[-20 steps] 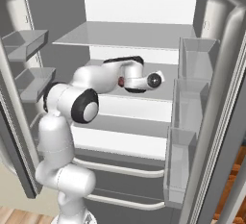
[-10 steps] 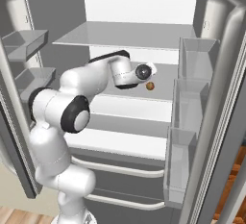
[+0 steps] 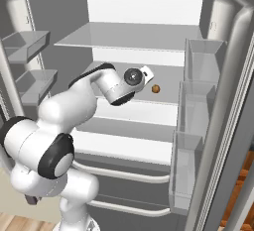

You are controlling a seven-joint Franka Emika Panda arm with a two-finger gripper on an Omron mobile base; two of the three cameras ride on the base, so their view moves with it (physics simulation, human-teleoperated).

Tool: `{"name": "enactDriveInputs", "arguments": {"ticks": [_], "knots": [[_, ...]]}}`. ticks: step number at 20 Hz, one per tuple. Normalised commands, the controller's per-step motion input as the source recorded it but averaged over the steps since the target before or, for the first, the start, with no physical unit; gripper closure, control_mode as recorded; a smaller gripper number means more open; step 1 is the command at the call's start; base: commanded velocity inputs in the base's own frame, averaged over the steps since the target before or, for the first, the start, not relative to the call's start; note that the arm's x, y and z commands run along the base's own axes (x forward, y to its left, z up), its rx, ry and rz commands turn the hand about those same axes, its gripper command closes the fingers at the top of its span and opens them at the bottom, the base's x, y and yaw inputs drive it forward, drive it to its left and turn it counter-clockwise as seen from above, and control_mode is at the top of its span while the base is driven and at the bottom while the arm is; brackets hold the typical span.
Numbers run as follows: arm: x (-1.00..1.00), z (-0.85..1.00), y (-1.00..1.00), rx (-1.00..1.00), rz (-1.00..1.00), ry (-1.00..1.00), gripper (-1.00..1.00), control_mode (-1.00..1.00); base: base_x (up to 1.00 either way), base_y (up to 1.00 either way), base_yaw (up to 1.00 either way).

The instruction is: Move the apricot and sweet potato from the top shelf to the second highest shelf to make space. Then, place the pitcher from the counter on the cleared top shelf.

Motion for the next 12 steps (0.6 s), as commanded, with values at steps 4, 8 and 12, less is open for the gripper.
{"name": "enactDriveInputs", "arguments": {"ticks": [4, 8, 12], "knots": [[-1.0, 0.06, 0.23, -0.14, 0.0, 0.08, -1.0, -1.0, 0.0, 0.0, 0.0], [-1.0, 0.27, 0.31, -0.15, -0.01, 0.06, -1.0, -1.0, 0.0, 0.0, 0.0], [-1.0, 0.35, 0.28, -0.05, -0.05, 0.03, -1.0, -1.0, 0.0, 0.0, 0.0]]}}
